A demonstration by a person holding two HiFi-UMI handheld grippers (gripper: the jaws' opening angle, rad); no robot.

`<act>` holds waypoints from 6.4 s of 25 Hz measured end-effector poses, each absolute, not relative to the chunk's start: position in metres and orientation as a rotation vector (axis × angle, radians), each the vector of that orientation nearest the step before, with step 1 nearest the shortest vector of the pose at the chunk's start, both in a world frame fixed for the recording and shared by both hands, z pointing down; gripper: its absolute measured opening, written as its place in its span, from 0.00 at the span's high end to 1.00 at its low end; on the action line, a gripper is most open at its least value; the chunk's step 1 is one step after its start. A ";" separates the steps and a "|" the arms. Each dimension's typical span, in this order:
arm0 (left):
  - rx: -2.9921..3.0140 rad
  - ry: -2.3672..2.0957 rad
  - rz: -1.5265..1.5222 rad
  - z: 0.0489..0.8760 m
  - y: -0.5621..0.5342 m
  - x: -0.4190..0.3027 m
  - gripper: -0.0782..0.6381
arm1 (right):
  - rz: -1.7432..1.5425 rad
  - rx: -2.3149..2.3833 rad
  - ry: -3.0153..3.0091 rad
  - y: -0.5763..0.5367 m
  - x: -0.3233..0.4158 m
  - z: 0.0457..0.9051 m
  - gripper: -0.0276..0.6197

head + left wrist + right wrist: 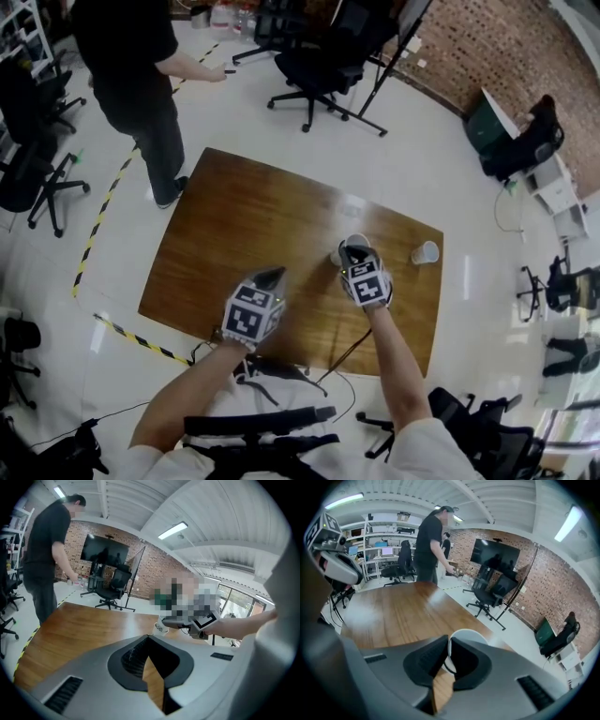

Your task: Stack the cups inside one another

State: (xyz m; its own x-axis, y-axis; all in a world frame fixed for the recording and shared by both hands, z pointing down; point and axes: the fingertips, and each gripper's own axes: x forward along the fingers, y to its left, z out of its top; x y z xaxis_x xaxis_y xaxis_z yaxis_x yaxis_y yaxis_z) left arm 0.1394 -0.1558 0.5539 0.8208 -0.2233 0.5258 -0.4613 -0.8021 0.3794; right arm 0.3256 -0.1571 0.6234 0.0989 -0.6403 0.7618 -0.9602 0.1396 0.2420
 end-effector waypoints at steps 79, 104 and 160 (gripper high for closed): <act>2.677 -0.196 0.578 0.509 0.025 0.038 0.90 | 0.701 2.574 -1.525 0.124 0.206 0.512 0.90; 2.692 -0.027 0.658 0.493 0.007 0.324 0.90 | 0.650 2.232 -1.474 0.032 0.493 0.539 0.76; 2.536 -0.107 0.868 0.565 -0.024 0.408 0.89 | 0.752 1.755 -1.370 -0.059 0.627 0.674 0.90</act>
State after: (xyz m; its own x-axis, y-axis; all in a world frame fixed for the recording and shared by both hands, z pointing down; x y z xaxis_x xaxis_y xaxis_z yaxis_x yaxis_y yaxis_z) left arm 0.4083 -0.0243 0.5655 0.7986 0.0719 0.5976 -0.2150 -0.8933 0.3947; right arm 0.6270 -0.0592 0.6737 0.2472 -0.5135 0.8217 -0.9689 -0.1242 0.2139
